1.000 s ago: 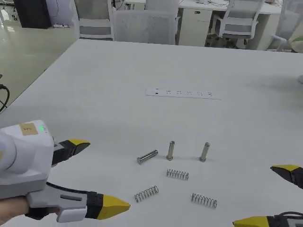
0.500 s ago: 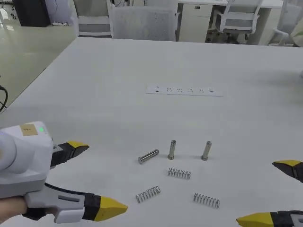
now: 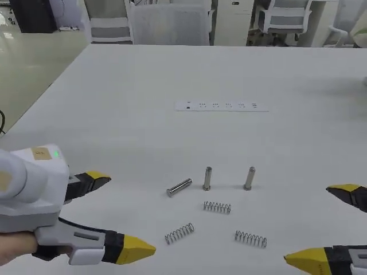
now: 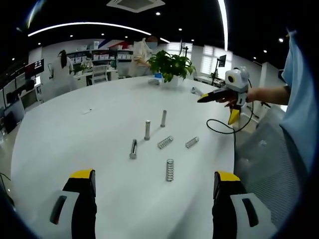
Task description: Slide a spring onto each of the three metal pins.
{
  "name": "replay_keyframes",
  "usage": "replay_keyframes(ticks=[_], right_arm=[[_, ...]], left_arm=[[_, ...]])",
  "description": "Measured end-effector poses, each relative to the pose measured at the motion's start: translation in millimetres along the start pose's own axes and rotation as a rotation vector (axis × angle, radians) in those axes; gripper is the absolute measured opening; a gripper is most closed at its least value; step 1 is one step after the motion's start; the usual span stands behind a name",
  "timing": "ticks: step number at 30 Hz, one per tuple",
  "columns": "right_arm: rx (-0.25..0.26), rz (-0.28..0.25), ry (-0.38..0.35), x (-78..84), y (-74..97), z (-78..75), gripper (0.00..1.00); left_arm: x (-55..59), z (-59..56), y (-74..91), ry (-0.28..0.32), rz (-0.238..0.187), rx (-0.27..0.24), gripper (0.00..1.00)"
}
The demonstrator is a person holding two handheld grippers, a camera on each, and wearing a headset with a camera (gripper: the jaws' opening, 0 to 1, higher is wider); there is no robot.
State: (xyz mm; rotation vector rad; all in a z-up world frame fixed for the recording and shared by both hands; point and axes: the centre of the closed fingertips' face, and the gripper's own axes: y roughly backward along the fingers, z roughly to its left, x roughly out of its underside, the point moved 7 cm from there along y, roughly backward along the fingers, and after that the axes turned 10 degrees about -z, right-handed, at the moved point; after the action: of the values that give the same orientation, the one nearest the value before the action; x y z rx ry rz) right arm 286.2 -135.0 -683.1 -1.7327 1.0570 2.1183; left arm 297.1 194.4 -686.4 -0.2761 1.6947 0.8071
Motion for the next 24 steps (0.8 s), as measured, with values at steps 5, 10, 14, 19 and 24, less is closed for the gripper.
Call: replay_keyframes(ticks=[5,10,14,19,24], right_arm=[[0.0,-0.001,-0.007,3.1,0.3,0.9,1.0],[0.005,-0.01,-0.016,4.6,-0.1,0.9,1.0],[0.006,-0.015,-0.021,5.8,-0.3,0.7,1.0],[0.01,-0.023,-0.03,6.2,-0.5,0.2,0.99],[0.007,-0.027,-0.033,6.5,-1.9,1.6,0.99]], left_arm=[[-2.9,1.0,-5.8,-0.012,0.012,0.022,0.94],[-3.5,4.8,-11.9,-0.001,0.021,0.028,0.95],[-5.3,6.6,-16.9,-0.013,0.04,0.041,0.95],[-9.0,8.1,-22.3,-0.026,0.047,0.058,0.94],[-12.8,9.7,-27.8,-0.035,0.049,0.068,0.93]])
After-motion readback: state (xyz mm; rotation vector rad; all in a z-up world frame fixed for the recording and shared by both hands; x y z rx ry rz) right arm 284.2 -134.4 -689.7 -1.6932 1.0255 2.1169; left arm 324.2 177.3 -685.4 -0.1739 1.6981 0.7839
